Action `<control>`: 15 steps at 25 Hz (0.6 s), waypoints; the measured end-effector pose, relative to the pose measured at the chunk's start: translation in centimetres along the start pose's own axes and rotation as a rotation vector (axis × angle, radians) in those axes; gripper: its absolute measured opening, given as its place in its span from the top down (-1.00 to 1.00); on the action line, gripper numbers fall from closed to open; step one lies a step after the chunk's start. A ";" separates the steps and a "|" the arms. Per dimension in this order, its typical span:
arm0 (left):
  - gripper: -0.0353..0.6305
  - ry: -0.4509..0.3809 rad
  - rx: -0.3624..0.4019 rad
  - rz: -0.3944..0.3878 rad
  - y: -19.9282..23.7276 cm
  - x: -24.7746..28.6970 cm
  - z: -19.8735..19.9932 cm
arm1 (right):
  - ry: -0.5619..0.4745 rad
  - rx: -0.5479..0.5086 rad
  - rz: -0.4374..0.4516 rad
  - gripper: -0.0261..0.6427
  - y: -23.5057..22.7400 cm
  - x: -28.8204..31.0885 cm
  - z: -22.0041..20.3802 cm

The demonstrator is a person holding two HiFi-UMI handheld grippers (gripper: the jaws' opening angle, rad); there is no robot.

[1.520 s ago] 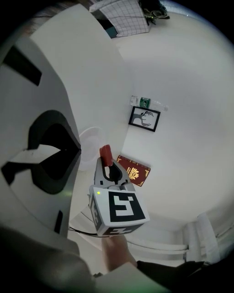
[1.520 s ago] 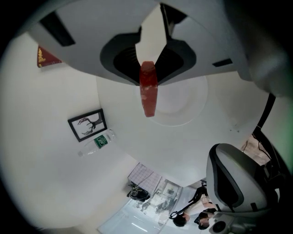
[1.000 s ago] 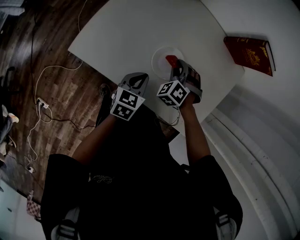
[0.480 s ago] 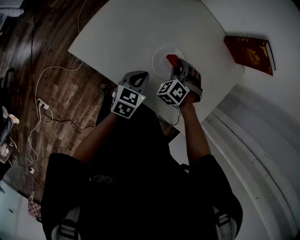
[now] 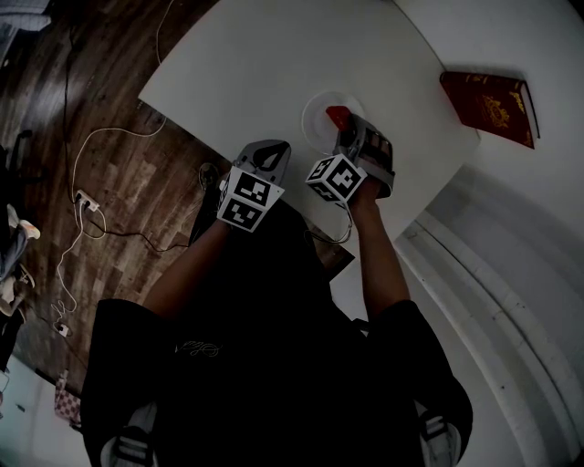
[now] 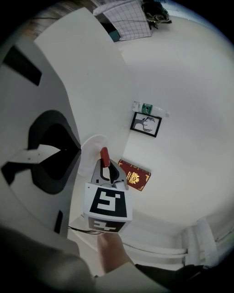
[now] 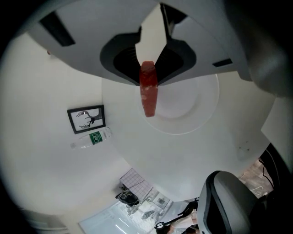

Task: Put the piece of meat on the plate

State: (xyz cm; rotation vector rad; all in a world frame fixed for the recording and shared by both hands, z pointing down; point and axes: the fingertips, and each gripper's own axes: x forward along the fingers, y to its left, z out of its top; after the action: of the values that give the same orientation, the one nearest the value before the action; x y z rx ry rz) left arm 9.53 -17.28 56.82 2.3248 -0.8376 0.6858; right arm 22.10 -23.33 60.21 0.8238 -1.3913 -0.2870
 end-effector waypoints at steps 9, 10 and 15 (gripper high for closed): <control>0.89 0.007 -0.022 -0.005 -0.1 -0.4 -0.7 | -0.010 -0.018 0.001 0.61 0.6 0.3 0.0; 0.89 0.009 -0.030 -0.005 -0.1 -0.4 -1.0 | -0.012 -0.015 0.010 0.61 0.6 0.3 0.1; 0.89 0.016 -0.044 0.000 0.2 -0.6 -1.4 | -0.031 0.010 0.054 0.61 1.2 0.7 0.0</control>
State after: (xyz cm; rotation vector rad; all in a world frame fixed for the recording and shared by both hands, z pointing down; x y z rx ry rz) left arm 8.60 -16.23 57.54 2.2770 -0.8371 0.6788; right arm 21.86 -22.91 61.54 0.7914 -1.4427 -0.2521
